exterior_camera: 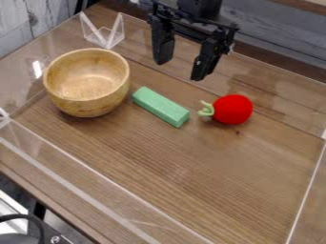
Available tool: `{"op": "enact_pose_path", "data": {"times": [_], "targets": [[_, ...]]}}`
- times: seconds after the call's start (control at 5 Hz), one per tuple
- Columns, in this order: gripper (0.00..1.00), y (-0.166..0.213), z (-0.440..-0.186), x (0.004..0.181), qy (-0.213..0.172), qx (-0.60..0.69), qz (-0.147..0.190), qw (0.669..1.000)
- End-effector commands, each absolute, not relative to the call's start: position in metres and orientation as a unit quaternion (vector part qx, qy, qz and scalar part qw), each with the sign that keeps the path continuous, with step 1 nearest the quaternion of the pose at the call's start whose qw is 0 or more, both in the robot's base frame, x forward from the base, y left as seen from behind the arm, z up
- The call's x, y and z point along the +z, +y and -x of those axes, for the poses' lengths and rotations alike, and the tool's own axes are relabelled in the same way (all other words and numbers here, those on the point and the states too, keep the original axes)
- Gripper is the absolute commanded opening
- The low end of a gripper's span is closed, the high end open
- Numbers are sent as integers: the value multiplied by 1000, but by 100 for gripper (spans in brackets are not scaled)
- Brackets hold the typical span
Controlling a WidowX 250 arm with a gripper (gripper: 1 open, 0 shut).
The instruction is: Move the red object to the left side of the table
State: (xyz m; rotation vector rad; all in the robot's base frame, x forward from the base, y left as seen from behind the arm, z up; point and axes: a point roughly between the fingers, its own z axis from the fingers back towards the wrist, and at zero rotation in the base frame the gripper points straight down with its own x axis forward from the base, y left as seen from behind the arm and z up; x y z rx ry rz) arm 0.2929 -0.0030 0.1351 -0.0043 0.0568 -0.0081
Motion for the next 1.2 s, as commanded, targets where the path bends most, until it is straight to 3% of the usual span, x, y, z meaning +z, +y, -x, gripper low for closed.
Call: {"op": "enact_pose_path", "data": {"times": [0.0, 0.4, 0.8, 1.0], "targets": [[100, -11, -299, 129, 35, -128, 1, 991], [100, -34, -312, 114, 40, -366, 10, 930], [100, -63, -329, 93, 39, -574, 6, 818], [100, -67, -333, 81, 34, -612, 5, 790]]}}
